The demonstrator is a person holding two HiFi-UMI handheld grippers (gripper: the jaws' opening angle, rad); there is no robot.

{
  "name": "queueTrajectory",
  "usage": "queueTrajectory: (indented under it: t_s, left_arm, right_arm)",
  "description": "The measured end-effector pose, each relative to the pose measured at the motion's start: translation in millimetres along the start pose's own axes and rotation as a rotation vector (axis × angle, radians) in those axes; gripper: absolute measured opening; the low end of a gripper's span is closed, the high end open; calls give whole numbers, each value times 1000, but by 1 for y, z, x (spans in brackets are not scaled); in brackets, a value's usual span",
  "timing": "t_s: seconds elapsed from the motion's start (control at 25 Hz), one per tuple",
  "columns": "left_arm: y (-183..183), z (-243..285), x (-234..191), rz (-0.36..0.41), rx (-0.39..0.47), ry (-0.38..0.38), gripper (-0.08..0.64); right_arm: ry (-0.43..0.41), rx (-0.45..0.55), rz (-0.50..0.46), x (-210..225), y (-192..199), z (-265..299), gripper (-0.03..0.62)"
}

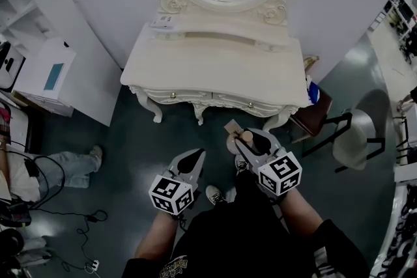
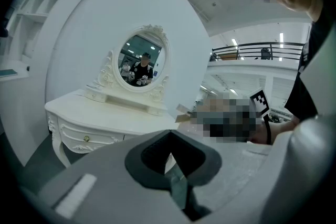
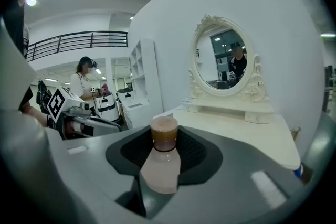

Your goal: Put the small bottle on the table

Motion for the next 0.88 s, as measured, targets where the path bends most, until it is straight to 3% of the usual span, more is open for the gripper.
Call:
queueTrajectory:
  t_s: [0.88]
  left_arm:
    - [-37, 62, -32, -27, 11, -135, 0]
  right_arm:
    - [-140, -43, -14, 77, -27, 70, 167]
Point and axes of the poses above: the fingertips, and each gripper's own axes: z forward along the fingers, x to its right, y out of its underside, the point moved 6 cm from there along -z, backward along the fingers
